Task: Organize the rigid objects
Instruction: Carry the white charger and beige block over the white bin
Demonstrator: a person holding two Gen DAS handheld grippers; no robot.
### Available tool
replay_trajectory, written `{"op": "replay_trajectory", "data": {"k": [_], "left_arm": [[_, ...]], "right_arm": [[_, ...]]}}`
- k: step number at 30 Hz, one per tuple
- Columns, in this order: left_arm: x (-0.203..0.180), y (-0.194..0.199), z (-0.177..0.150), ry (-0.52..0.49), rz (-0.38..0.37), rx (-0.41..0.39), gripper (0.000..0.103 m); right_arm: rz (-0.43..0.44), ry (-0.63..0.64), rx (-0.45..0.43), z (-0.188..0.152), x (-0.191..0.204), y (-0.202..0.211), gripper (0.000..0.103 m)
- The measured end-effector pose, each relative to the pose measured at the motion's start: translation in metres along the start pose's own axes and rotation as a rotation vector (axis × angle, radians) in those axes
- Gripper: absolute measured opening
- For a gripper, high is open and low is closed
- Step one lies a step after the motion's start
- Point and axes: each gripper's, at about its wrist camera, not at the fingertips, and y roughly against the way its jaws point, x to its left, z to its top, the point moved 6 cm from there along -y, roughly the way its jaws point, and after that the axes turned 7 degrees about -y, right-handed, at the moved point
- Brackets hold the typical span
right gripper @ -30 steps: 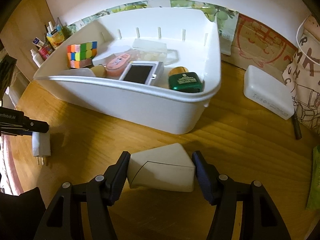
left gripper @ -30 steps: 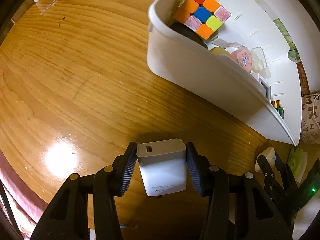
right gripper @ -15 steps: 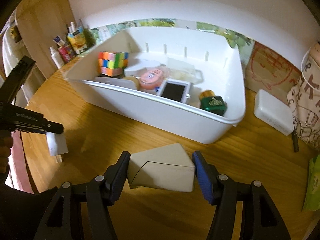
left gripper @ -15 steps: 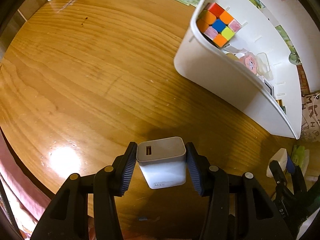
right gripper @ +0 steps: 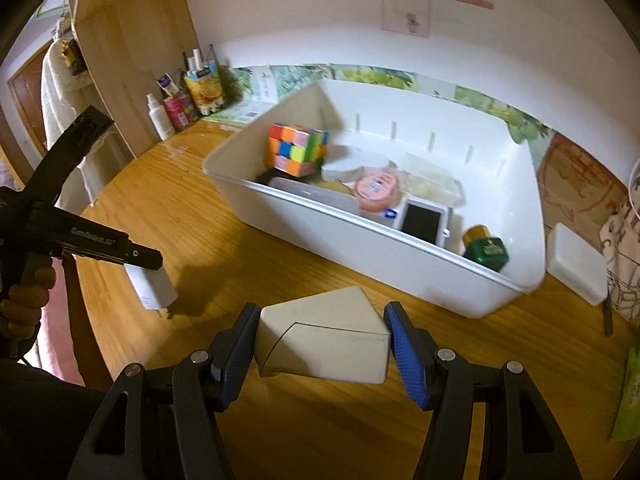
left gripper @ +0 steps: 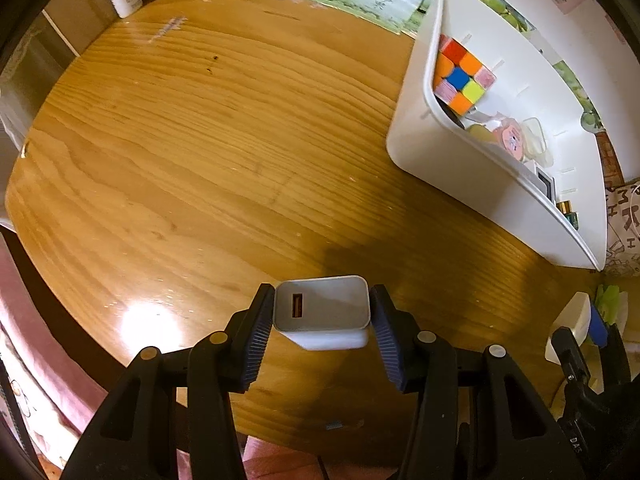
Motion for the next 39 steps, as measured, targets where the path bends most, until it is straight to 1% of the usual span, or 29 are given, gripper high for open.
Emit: {"op": "replay_trajectory", "data": {"k": [7,10,14,16,20,24,30,35,39], "left_arm": [[0.001,0.021,0.005,-0.005,0.024,-0.026,0.051],[0.005,0.036,0.008,-0.013,0.036,-0.042,0.051],[0.010,0.049,0.017,-0.030,0.048,-0.064,0.051],[0.019,0.060,0.023,-0.039,0.056,-0.079,0.051],[0.020,0.068,0.041,-0.060,0.067,-0.113,0.051],[0.014,0.079,0.061,-0.091,0.083,-0.159,0.051],[-0.003,0.095,0.090,-0.169,0.103,-0.224,0.051],[-0.018,0.115,0.109,-0.216,0.079,-0.297,0.052],[-0.031,0.125,0.119,-0.247,0.062,-0.339,0.052]], "right_arm": [[0.022,0.018,-0.026,0.013,0.023,0.004,0.064],[0.027,0.027,-0.038,0.019,0.031,0.005,0.064],[0.027,0.034,-0.046,0.027,0.041,0.005,0.064],[0.026,0.033,-0.055,0.032,0.044,0.006,0.064],[0.017,0.028,-0.082,0.044,0.047,0.010,0.064],[0.004,0.018,-0.127,0.061,0.048,0.019,0.064],[-0.020,0.012,-0.196,0.085,0.046,0.034,0.064],[-0.057,-0.002,-0.255,0.100,0.041,0.045,0.064],[-0.086,-0.019,-0.301,0.110,0.034,0.051,0.064]]}}
